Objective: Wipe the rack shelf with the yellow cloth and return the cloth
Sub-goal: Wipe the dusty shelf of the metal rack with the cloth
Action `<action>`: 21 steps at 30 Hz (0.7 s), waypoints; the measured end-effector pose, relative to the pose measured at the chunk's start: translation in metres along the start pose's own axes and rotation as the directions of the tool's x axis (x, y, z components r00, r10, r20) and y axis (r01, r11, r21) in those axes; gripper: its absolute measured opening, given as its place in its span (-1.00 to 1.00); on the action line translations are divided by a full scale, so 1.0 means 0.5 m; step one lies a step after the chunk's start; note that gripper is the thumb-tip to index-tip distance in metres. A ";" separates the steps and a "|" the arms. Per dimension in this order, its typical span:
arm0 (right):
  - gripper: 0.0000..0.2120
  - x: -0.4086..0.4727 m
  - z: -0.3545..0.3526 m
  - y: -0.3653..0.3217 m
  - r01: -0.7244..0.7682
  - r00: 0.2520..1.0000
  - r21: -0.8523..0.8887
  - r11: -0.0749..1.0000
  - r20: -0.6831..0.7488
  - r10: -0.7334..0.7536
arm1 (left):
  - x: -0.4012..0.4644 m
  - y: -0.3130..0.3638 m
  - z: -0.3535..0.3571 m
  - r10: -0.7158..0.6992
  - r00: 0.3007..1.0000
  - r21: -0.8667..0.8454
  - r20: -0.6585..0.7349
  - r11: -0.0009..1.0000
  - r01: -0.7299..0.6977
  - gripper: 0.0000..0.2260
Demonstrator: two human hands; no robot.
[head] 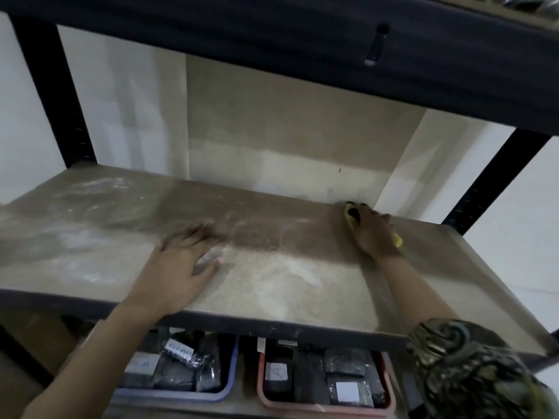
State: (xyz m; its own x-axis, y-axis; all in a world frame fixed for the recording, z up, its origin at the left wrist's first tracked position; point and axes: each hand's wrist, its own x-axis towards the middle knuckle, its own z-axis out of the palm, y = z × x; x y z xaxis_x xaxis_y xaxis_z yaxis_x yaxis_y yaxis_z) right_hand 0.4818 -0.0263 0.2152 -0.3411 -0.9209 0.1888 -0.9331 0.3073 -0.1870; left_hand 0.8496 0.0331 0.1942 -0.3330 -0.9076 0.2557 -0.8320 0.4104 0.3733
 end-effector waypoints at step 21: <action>-0.54 -0.188 -0.010 -0.182 0.500 0.838 0.145 0.854 0.166 -0.520 | 0.009 -0.018 0.021 0.036 0.998 -0.006 -0.045 0.999 -0.036 -0.65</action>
State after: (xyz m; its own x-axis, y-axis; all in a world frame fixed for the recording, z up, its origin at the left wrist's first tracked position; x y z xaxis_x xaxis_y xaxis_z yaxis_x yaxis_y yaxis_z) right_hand 0.5981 0.0334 0.2195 0.2178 -0.9713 0.0954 -0.9507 -0.2333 -0.2045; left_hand 0.8509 0.0243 0.1824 -0.3425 -0.8875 0.3084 -0.8167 0.4435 0.3692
